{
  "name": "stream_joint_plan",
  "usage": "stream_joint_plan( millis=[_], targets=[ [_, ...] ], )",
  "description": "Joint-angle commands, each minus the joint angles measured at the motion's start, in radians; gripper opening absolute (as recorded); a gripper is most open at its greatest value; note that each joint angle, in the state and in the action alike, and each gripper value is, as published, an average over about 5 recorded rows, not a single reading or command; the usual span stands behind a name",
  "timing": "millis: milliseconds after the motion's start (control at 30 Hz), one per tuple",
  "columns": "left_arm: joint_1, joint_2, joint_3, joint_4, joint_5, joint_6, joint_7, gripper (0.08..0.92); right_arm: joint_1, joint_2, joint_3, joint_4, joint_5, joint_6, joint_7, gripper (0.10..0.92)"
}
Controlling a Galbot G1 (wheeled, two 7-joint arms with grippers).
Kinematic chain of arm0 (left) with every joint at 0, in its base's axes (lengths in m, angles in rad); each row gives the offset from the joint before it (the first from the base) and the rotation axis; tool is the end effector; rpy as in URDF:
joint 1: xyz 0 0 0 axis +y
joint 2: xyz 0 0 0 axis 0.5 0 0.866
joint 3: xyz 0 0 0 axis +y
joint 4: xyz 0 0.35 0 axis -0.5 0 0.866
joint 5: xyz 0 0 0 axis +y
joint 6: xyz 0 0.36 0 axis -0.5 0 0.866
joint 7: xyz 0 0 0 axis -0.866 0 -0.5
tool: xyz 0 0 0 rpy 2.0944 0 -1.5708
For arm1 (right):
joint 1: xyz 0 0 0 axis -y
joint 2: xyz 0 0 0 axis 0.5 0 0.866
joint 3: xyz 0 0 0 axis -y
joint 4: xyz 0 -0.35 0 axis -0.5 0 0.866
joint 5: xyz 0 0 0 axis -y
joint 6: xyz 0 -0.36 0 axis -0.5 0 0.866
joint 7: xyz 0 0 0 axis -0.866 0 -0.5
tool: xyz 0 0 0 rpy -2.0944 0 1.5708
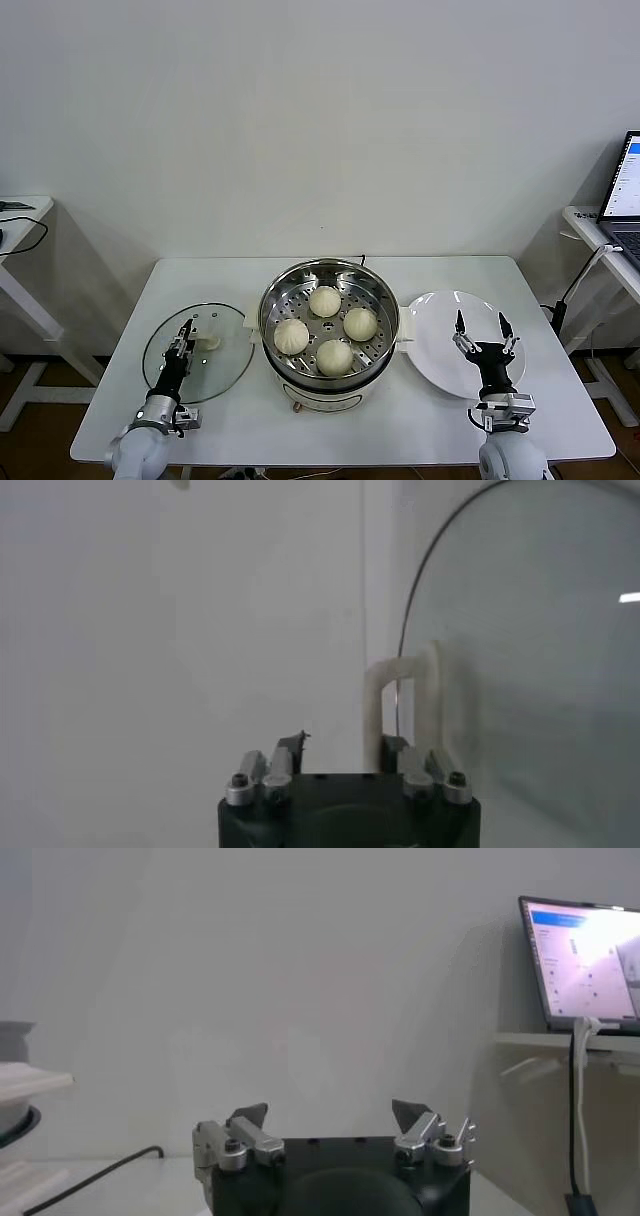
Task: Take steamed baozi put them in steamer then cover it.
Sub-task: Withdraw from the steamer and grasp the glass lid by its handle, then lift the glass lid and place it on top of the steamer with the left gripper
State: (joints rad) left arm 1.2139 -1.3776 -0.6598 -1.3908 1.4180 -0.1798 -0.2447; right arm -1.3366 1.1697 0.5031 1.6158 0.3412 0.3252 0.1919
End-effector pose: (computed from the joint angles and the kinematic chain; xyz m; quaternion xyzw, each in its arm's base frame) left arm 0.2801 0.1268 -0.4502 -0.0334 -0.7027 -0.7103 0.0213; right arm 0.2561 -0.1235 -0.3999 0.0700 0.9967 -0.0195 0.0372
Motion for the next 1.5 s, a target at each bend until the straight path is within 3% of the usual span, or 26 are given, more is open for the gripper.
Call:
stream_joint_plan(
  millis=[33, 300, 700, 833, 1000, 1233, 1500],
  targets=[
    [-0.006, -0.003, 0.001, 0.008, -0.001, 0.001, 0.002, 0.403, 0.001, -0.001, 0.001, 0.005, 0.0, 0.001, 0.005, 0.823],
    [0.021, 0.005, -0.027, -0.083, -0.026, 0.001, 0.003, 0.196, -0.003, -0.001, -0.002, 0.028, -0.001, -0.001, 0.011, 0.823],
    [0.154, 0.124, -0.177, -0.651, -0.243, 0.115, 0.107, 0.185, -0.006, 0.008, 0.002, 0.039, 0.0, 0.002, 0.011, 0.823],
    [0.17, 0.126, -0.118, -0.831, -0.258, 0.168, 0.153, 0.185, -0.007, 0.012, 0.005, 0.044, 0.001, 0.003, 0.013, 0.823],
    [0.162, 0.099, 0.098, -0.977, -0.206, 0.265, 0.226, 0.185, -0.011, 0.016, 0.011, 0.051, 0.002, 0.003, 0.015, 0.823],
    [0.085, 0.03, 0.464, -0.948, -0.056, 0.409, 0.366, 0.185, -0.015, 0.027, 0.02, 0.053, -0.001, -0.007, 0.018, 0.823],
    [-0.034, -0.074, 0.681, -0.773, 0.055, 0.525, 0.494, 0.185, -0.018, 0.038, 0.036, 0.037, -0.009, -0.013, 0.02, 0.823]
  ],
)
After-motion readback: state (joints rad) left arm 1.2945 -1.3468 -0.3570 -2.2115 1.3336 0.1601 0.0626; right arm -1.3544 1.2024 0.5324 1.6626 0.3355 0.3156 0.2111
